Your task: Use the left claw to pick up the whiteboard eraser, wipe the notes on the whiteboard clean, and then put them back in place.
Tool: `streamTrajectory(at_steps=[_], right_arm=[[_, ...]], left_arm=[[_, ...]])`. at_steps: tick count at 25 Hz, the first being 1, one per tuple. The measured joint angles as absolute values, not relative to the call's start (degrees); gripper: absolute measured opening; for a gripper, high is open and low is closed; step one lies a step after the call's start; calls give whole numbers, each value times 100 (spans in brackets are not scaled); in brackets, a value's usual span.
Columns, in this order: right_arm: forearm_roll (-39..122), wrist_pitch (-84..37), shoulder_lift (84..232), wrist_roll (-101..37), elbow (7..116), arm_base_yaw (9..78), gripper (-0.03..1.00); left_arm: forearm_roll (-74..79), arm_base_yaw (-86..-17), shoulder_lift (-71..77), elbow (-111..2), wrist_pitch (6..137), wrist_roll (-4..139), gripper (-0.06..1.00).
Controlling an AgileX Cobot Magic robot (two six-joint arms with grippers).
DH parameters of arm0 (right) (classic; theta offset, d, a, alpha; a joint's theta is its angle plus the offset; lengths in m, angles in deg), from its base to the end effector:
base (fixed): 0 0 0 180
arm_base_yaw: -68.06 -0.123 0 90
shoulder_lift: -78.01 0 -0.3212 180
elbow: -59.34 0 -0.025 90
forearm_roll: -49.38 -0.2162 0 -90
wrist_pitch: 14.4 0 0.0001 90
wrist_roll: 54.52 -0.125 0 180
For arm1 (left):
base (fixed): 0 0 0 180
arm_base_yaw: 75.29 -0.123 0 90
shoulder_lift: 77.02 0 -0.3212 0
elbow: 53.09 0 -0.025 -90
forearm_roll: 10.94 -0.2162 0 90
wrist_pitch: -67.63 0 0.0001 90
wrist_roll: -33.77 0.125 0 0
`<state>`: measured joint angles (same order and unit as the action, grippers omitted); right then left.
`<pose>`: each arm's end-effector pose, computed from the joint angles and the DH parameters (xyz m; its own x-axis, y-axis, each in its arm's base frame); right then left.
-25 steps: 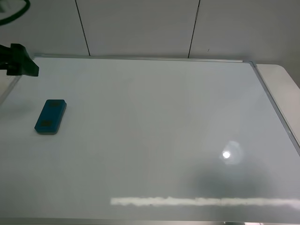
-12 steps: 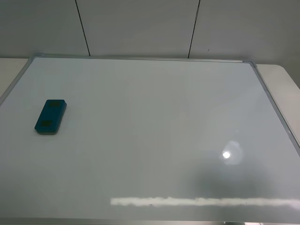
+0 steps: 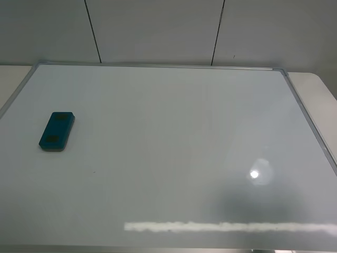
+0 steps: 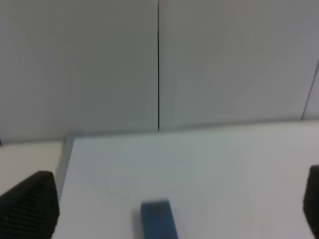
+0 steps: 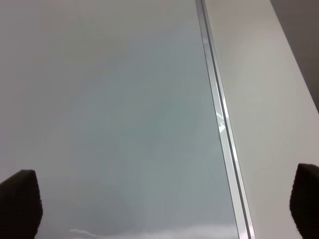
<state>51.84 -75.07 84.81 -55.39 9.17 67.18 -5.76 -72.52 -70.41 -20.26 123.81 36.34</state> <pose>-0.0406 -0.0053 0.2418 -0.4636 -0.0130 -0.8859 0.0151 0.9996 -0.0225 -0.0773 -0.0057 0.3308 -0.0966 -0.0009 -0.9953 0.1222 0.9924 -0.0127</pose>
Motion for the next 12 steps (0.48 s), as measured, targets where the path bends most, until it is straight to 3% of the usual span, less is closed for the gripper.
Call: streamTrajectory(at_steps=[5, 12], right_arm=[[5184, -7507, 8481, -5539, 917, 6718, 99], [5184, -7507, 8481, -5539, 917, 6718, 99]], left_arm=[[-731, -7252, -7041, -1623, 13300, 3628, 99], [-726, -7252, -7041, -677, 13314, 3583, 99]])
